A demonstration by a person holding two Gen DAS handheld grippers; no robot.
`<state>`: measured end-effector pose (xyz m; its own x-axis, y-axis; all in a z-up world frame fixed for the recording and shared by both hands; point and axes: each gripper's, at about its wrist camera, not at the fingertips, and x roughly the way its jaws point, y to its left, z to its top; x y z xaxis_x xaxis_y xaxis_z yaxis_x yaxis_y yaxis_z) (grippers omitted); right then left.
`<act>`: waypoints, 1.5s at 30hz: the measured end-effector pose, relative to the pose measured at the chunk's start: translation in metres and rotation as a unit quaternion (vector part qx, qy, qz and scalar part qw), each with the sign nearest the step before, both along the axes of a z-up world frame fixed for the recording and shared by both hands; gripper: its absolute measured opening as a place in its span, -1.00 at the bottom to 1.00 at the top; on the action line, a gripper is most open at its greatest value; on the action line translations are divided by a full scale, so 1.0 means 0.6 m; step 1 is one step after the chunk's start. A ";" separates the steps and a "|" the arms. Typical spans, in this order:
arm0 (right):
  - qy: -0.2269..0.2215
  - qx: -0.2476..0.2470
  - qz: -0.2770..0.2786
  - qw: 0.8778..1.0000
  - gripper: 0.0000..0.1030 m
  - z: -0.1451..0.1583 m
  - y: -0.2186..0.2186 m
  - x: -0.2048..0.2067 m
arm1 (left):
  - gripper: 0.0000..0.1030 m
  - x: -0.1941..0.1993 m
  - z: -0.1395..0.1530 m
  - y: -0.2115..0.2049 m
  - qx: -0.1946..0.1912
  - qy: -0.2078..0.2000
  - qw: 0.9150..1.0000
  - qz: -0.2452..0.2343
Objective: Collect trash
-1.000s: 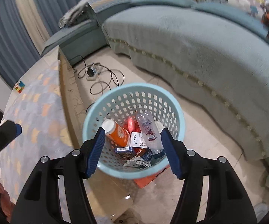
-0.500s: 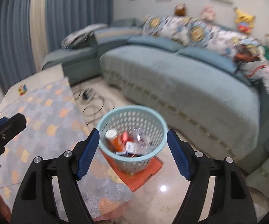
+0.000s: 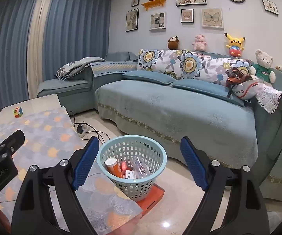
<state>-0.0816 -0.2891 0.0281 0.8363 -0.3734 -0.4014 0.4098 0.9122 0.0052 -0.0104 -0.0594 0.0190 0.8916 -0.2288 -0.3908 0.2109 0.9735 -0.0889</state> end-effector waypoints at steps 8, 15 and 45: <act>-0.009 0.001 0.008 1.000 0.57 -0.003 0.003 0.001 | 0.61 -0.004 -0.003 -0.013 0.033 -0.015 0.999 0.009; -0.006 0.007 0.018 1.000 0.57 -0.007 0.003 0.002 | 0.71 -0.008 -0.005 -0.018 0.040 -0.021 0.999 -0.002; -0.009 0.013 0.015 1.000 0.65 -0.008 0.001 0.001 | 0.84 -0.009 -0.005 -0.009 0.028 -0.023 0.999 0.002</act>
